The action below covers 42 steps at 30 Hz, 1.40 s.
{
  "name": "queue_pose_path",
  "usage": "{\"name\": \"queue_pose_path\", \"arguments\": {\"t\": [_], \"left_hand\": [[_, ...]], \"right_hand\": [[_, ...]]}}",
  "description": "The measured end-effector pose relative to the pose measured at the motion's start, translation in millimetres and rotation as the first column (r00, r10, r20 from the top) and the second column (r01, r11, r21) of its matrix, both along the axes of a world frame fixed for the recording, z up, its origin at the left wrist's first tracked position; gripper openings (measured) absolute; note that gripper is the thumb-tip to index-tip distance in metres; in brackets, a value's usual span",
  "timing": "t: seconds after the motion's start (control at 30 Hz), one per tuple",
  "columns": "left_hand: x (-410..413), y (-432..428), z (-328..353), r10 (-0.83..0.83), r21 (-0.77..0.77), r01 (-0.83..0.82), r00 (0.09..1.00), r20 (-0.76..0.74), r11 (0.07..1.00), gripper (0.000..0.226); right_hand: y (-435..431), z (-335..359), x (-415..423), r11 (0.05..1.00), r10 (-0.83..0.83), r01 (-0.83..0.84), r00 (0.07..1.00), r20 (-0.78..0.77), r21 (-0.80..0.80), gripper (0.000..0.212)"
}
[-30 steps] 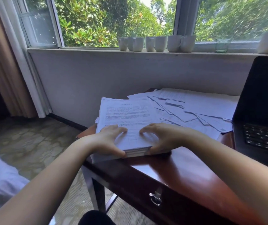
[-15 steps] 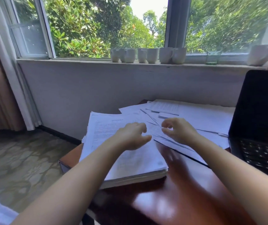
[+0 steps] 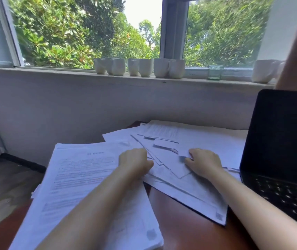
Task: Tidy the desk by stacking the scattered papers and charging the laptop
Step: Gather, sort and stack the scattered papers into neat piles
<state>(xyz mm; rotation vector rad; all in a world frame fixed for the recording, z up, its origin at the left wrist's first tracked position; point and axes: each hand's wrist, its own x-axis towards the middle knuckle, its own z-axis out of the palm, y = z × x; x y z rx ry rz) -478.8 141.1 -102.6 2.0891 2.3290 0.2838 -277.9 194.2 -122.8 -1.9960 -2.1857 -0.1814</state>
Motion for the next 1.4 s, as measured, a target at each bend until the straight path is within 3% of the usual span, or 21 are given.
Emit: {"name": "queue_pose_path", "arguments": {"t": [0.13,0.33,0.43,0.5,0.6,0.7,0.8,0.87,0.93,0.97,1.1,1.17,1.23,1.33,1.4], "left_hand": [[-10,-6,-19,0.060,0.192,-0.083,0.990,0.124,0.978,0.024],[-20,1,-25,-0.051,0.334,-0.115,0.893,0.448,0.936,0.023],[-22,0,-21,-0.252,0.433,-0.096,0.694,0.675,0.896,0.042],[-19,-4,-15,-0.327,0.455,-0.088,0.577,0.748,0.886,0.048],[-11,-6,-7,-0.340,0.411,-0.116,0.384,0.858,0.904,0.048],[-3,-17,4,-0.170,0.171,-0.055,0.021,0.985,0.984,0.053],[-8,-23,5,-0.048,0.058,0.050,-0.181,0.982,0.997,0.062],[-15,-24,3,0.001,0.003,0.023,-0.178,0.984,1.000,0.046],[-20,-24,3,0.003,-0.004,-0.004,-0.074,0.997,1.000,0.024],[-23,-24,2,-0.009,0.009,0.014,-0.022,1.000,1.000,0.026],[-30,-30,3,-0.075,0.068,0.150,0.038,0.996,0.986,0.030],[-33,-28,3,-0.119,0.105,0.169,0.073,0.990,0.980,0.027],[-33,-27,5,-0.155,0.140,0.165,0.087,0.984,0.976,0.025],[-36,-27,7,-0.178,0.169,0.178,0.039,0.983,0.969,0.029],[-38,-29,7,-0.188,0.179,0.159,0.043,0.981,0.971,0.032]], "right_hand": [[2,3,-4,0.996,-0.071,0.074,0.996,-0.057,0.043,0.036],[-14,27,-9,0.977,-0.038,0.095,0.957,-0.287,0.188,0.042],[-41,42,-21,0.936,0.112,0.013,0.937,-0.332,0.351,0.044],[-58,45,-33,0.852,0.276,-0.054,0.892,-0.359,0.520,0.050],[-70,39,-45,0.734,0.564,-0.179,0.700,-0.439,0.655,0.051],[-71,21,-53,0.727,0.667,-0.352,0.562,-0.489,0.589,0.049],[-74,7,-61,0.779,0.623,-0.504,0.551,-0.555,0.374,0.044],[-73,3,-61,0.801,0.561,-0.553,0.559,-0.610,0.230,0.048],[-71,4,-57,0.794,0.494,-0.594,0.510,-0.704,0.127,0.047],[-70,6,-54,0.802,0.455,-0.589,0.499,-0.738,0.096,0.047],[-55,9,-32,0.945,0.284,-0.320,0.693,-0.663,0.070,0.031],[-46,8,-17,0.986,0.142,-0.168,0.749,-0.648,0.022,0.037],[-40,7,-5,0.993,0.029,-0.099,0.719,-0.694,-0.062,0.046],[-39,10,5,0.980,-0.039,-0.139,0.576,-0.817,-0.145,0.053],[-39,11,8,0.968,-0.092,-0.144,0.558,-0.825,-0.206,0.055]]}}
